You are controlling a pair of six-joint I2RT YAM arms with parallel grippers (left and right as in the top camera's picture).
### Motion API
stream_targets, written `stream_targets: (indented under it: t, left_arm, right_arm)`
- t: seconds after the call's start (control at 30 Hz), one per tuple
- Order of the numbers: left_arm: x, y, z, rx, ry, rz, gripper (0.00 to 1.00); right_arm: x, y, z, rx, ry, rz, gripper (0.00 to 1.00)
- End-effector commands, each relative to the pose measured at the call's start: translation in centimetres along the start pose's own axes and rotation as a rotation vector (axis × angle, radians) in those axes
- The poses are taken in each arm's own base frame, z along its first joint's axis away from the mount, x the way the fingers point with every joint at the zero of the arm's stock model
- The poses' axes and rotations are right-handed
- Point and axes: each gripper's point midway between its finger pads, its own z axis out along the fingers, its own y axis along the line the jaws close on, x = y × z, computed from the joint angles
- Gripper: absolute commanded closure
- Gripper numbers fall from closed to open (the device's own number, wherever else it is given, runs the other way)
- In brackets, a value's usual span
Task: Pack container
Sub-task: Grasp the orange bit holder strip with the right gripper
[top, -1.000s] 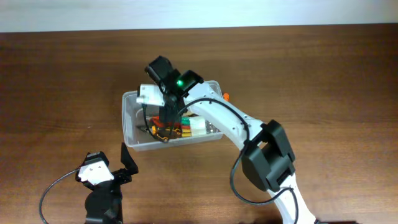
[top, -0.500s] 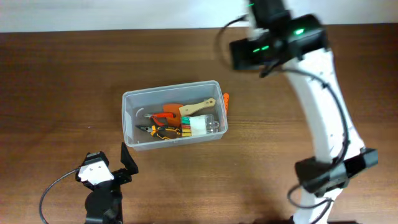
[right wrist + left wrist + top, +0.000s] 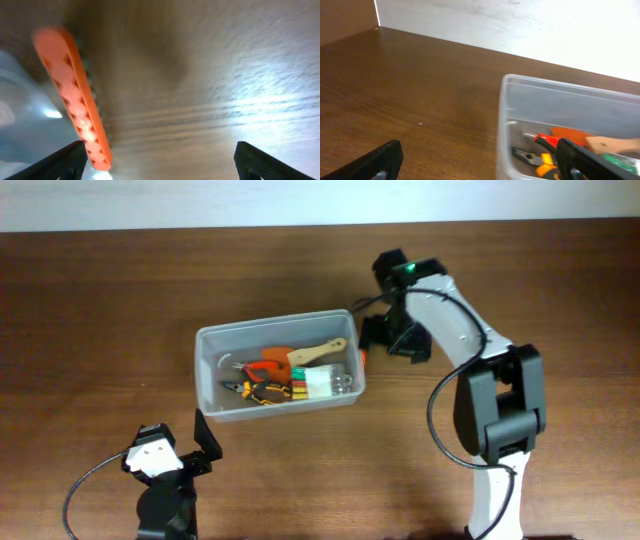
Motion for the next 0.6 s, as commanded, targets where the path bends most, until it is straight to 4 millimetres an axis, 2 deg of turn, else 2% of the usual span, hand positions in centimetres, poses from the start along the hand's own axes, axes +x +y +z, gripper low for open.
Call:
stream_targets:
  t: [0.0,0.1,0.23,0.33,0.57]
  left_arm:
    - [0.1,0.0,0.0,0.000,0.001,0.010,0.01]
    - [0.1,0.0,0.0,0.000,0.001,0.010,0.01]
    - [0.1,0.0,0.0,0.000,0.000,0.010,0.01]
    - [0.1,0.0,0.0,0.000,0.001,0.010,0.01]
    - [0.1,0.0,0.0,0.000,0.001,0.010,0.01]
  right_arm:
    - [1.4,2.8,-0.2,-0.040,-0.001,-0.111,0.05]
    - [1.0,3.5,-0.2,-0.032,-0.039,-0.154,0.00]
    - [-0.7,3.4,-0.3,-0.059,-0.088,-0.135,0.01]
    - [-1.6,3.2,0.0,-0.067,-0.105,-0.121,0.08]
    - [-2.3,2.9,2.5,-0.055,-0.085,-0.102,0.28]
